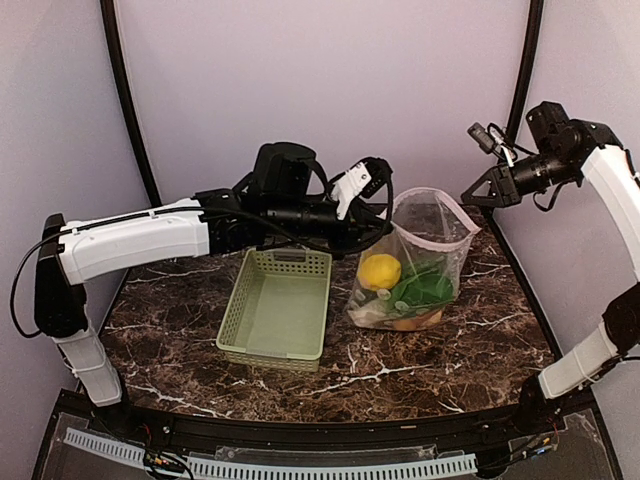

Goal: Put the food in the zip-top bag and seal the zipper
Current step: Pass from the right arm to the left, then adjust the zipper food storage bag at the center of the board.

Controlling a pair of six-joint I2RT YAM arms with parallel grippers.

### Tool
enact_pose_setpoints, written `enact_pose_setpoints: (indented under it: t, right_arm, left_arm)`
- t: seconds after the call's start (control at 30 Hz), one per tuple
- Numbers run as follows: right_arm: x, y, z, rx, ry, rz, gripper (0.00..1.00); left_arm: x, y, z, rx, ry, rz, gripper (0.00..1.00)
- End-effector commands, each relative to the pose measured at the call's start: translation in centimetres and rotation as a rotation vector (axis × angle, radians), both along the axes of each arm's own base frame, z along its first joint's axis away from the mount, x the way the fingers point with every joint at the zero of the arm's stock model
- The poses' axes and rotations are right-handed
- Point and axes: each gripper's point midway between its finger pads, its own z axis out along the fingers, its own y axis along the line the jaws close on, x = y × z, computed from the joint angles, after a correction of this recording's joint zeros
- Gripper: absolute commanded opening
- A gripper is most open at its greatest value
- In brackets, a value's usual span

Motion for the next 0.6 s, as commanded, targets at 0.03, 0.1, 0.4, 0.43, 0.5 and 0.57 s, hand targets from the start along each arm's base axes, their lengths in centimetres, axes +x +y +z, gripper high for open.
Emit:
enact_pose_setpoints:
  t: [0.03, 0.1, 0.4, 0.43, 0.5, 0.57]
  right_arm:
    - [4.3, -3.0, 0.4, -0.064, -0.087, -0.161, 0.38]
    - [2.3, -1.9, 2.5, 0.006, -0.151, -0.079, 0.47]
    - [-6.4, 2.2, 3.0, 0.126, -0.292, 0.247, 0.64]
    - [-6.8, 2.5, 2.5, 0.115, -0.283, 0.271, 0.64]
    - [-7.4, 3.0, 1.9, 0.103, -0.265, 0.31, 0.65]
    - [-7.9, 3.7, 1.5, 0.09, -0.258, 0.342, 0.66]
  left_arm:
    - [0.5, 1.8, 2.6, -0.026, 0.137, 0.123, 0.01]
    - [1.4, 1.6, 0.4, 0.026, 0.166, 0.161, 0.01]
    - [1.4, 1.7, -2.5, 0.096, 0.238, 0.17, 0.01]
    - [1.1, 1.7, -2.3, 0.094, 0.24, 0.158, 0.01]
    - [0.7, 1.8, -1.8, 0.086, 0.243, 0.141, 0.01]
    - [0.4, 2.1, -1.3, 0.08, 0.248, 0.136, 0.01]
